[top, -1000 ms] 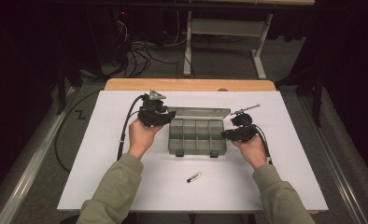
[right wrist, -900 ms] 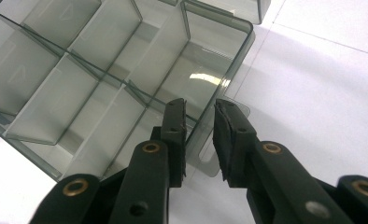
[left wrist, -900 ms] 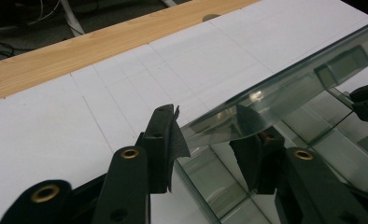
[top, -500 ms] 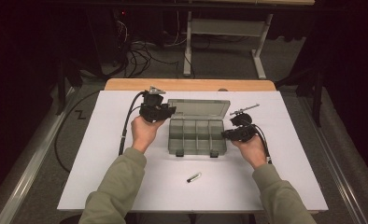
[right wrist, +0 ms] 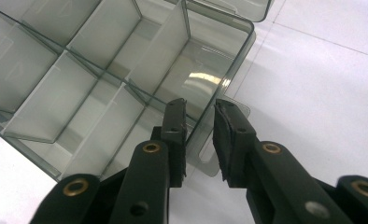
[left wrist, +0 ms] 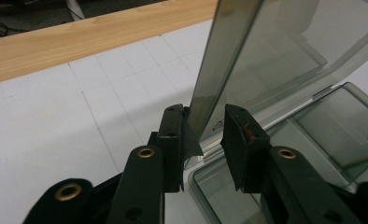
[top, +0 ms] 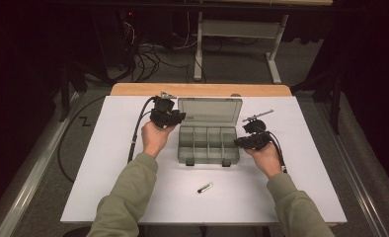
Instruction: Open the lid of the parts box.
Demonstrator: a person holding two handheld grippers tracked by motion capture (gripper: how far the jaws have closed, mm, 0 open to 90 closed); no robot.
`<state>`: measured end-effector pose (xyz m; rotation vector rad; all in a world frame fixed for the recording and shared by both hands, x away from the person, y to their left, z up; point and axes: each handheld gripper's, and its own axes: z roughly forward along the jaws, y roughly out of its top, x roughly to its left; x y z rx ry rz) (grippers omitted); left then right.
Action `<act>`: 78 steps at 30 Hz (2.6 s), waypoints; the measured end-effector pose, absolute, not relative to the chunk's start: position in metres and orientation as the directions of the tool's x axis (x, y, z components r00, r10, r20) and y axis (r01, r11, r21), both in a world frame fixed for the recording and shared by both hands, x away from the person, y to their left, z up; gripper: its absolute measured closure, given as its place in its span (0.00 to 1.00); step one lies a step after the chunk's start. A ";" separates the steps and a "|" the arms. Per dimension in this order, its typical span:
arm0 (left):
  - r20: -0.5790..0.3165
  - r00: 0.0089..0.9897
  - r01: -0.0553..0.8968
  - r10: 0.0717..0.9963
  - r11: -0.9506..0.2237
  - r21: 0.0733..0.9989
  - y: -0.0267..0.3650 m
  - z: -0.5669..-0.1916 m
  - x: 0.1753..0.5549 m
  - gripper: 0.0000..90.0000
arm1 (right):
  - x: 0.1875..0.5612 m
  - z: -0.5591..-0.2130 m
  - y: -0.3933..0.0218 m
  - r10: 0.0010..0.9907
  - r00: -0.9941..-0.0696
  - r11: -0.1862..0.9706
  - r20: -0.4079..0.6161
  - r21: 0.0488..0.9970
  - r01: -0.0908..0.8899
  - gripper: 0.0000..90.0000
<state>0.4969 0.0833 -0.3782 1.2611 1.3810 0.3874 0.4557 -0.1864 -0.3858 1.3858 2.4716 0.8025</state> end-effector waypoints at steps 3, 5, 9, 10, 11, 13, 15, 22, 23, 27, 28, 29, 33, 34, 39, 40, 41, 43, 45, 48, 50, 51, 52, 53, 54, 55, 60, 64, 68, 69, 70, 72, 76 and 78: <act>-0.491 0.236 0.447 0.839 0.355 0.821 0.081 -0.382 0.501 0.77 | 0.456 -0.386 -0.187 0.834 -0.544 0.416 0.090 0.544 0.729 0.84; -0.489 0.230 0.448 0.842 0.354 0.821 0.080 -0.384 0.504 0.77 | 0.456 -0.386 -0.187 0.834 -0.545 0.417 0.090 0.544 0.728 0.84; -0.494 0.224 0.448 0.840 0.361 0.818 0.080 -0.386 0.506 0.78 | 0.456 -0.385 -0.186 0.835 -0.543 0.417 0.090 0.540 0.731 0.84; -0.491 0.227 0.449 0.841 0.357 0.819 0.080 -0.387 0.507 0.78 | 0.456 -0.385 -0.186 0.835 -0.543 0.417 0.090 0.540 0.731 0.84; -0.492 0.227 0.450 0.841 0.357 0.819 0.080 -0.387 0.507 0.78 | 0.456 -0.385 -0.186 0.835 -0.543 0.417 0.089 0.541 0.730 0.84; -0.496 0.222 0.453 0.840 0.361 0.815 0.081 -0.388 0.508 0.78 | 0.456 -0.385 -0.186 0.835 -0.543 0.418 0.088 0.541 0.730 0.84; -0.491 0.217 0.456 0.844 0.357 0.815 0.080 -0.390 0.509 0.78 | 0.456 -0.385 -0.186 0.835 -0.543 0.418 0.087 0.540 0.731 0.84; -0.479 0.198 0.466 0.855 0.348 0.814 0.078 -0.396 0.513 0.79 | 0.456 -0.385 -0.186 0.835 -0.543 0.419 0.088 0.538 0.731 0.84; -0.474 0.197 0.468 0.858 0.343 0.815 0.078 -0.397 0.513 0.79 | 0.456 -0.385 -0.186 0.834 -0.544 0.420 0.089 0.538 0.731 0.84; -0.461 0.193 0.480 0.866 0.326 0.814 0.077 -0.402 0.514 0.79 | 0.456 -0.385 -0.186 0.834 -0.545 0.420 0.086 0.539 0.730 0.84; -0.457 0.190 0.483 0.869 0.323 0.814 0.077 -0.403 0.515 0.79 | 0.456 -0.385 -0.186 0.835 -0.544 0.420 0.086 0.539 0.730 0.84; -0.456 0.188 0.484 0.870 0.321 0.814 0.076 -0.404 0.515 0.79 | 0.456 -0.385 -0.186 0.834 -0.545 0.420 0.087 0.540 0.729 0.84; -0.443 0.185 0.483 0.877 0.312 0.818 0.075 -0.406 0.515 0.79 | 0.457 -0.385 -0.185 0.830 -0.552 0.431 0.079 0.537 0.725 0.84; -0.445 0.182 0.486 0.877 0.313 0.816 0.075 -0.406 0.515 0.79 | 0.457 -0.384 -0.185 0.830 -0.553 0.434 0.078 0.532 0.727 0.84; -0.429 0.172 0.509 0.886 0.293 0.809 0.074 -0.411 0.516 0.80 | 0.457 -0.384 -0.185 0.832 -0.550 0.433 0.078 0.529 0.730 0.84; -0.431 0.166 0.512 0.887 0.295 0.806 0.073 -0.413 0.517 0.81 | 0.457 -0.384 -0.185 0.831 -0.550 0.433 0.078 0.529 0.729 0.84; -0.432 0.165 0.513 0.886 0.297 0.805 0.074 -0.414 0.517 0.81 | 0.457 -0.384 -0.185 0.831 -0.551 0.434 0.078 0.529 0.729 0.84; -0.441 0.157 0.519 0.883 0.307 0.798 0.074 -0.414 0.518 0.81 | 0.457 -0.384 -0.185 0.830 -0.552 0.435 0.078 0.530 0.728 0.84; -0.443 0.154 0.520 0.883 0.309 0.796 0.074 -0.414 0.519 0.82 | 0.457 -0.384 -0.185 0.829 -0.553 0.436 0.078 0.530 0.728 0.84; -0.445 0.153 0.520 0.882 0.311 0.795 0.075 -0.414 0.518 0.82 | 0.457 -0.384 -0.185 0.829 -0.553 0.436 0.077 0.531 0.727 0.84; -0.441 0.152 0.522 0.884 0.307 0.796 0.075 -0.414 0.518 0.82 | 0.457 -0.384 -0.185 0.829 -0.555 0.437 0.075 0.532 0.725 0.84; -0.443 0.150 0.523 0.884 0.309 0.794 0.075 -0.414 0.518 0.82 | 0.457 -0.384 -0.185 0.828 -0.555 0.438 0.074 0.532 0.725 0.84; -0.444 0.149 0.525 0.883 0.310 0.793 0.075 -0.414 0.518 0.82 | 0.457 -0.384 -0.184 0.829 -0.553 0.436 0.076 0.531 0.727 0.84; -0.445 0.148 0.526 0.883 0.310 0.792 0.075 -0.414 0.518 0.82 | 0.457 -0.384 -0.184 0.829 -0.554 0.437 0.076 0.530 0.727 0.84; -0.444 0.150 0.528 0.883 0.308 0.792 0.075 -0.414 0.518 0.82 | 0.457 -0.384 -0.184 0.828 -0.556 0.440 0.074 0.530 0.725 0.84; -0.445 0.151 0.528 0.883 0.308 0.791 0.076 -0.415 0.518 0.82 | 0.458 -0.384 -0.185 0.828 -0.556 0.439 0.076 0.530 0.726 0.84; -0.444 0.149 0.528 0.883 0.309 0.791 0.076 -0.415 0.519 0.83 | 0.458 -0.384 -0.185 0.827 -0.557 0.437 0.080 0.531 0.726 0.84; -0.440 0.146 0.526 0.886 0.307 0.793 0.075 -0.415 0.518 0.83 | 0.458 -0.384 -0.185 0.827 -0.557 0.437 0.080 0.531 0.726 0.84; -0.437 0.148 0.525 0.887 0.304 0.795 0.075 -0.415 0.519 0.83 | 0.458 -0.384 -0.185 0.827 -0.556 0.437 0.080 0.531 0.726 0.84; -0.436 0.148 0.524 0.888 0.303 0.796 0.075 -0.415 0.519 0.83 | 0.458 -0.384 -0.186 0.827 -0.556 0.437 0.080 0.531 0.726 0.84; -0.435 0.148 0.523 0.888 0.303 0.797 0.075 -0.415 0.519 0.83 | 0.458 -0.385 -0.186 0.827 -0.557 0.437 0.081 0.532 0.726 0.84; -0.430 0.150 0.522 0.890 0.298 0.799 0.074 -0.415 0.519 0.82 | 0.458 -0.384 -0.186 0.827 -0.556 0.436 0.082 0.531 0.726 0.84; -0.423 0.148 0.519 0.894 0.294 0.803 0.074 -0.415 0.519 0.81 | 0.458 -0.384 -0.186 0.826 -0.558 0.439 0.080 0.531 0.725 0.84; -0.416 0.152 0.519 0.897 0.286 0.806 0.074 -0.415 0.518 0.80 | 0.458 -0.384 -0.185 0.826 -0.559 0.440 0.078 0.530 0.725 0.84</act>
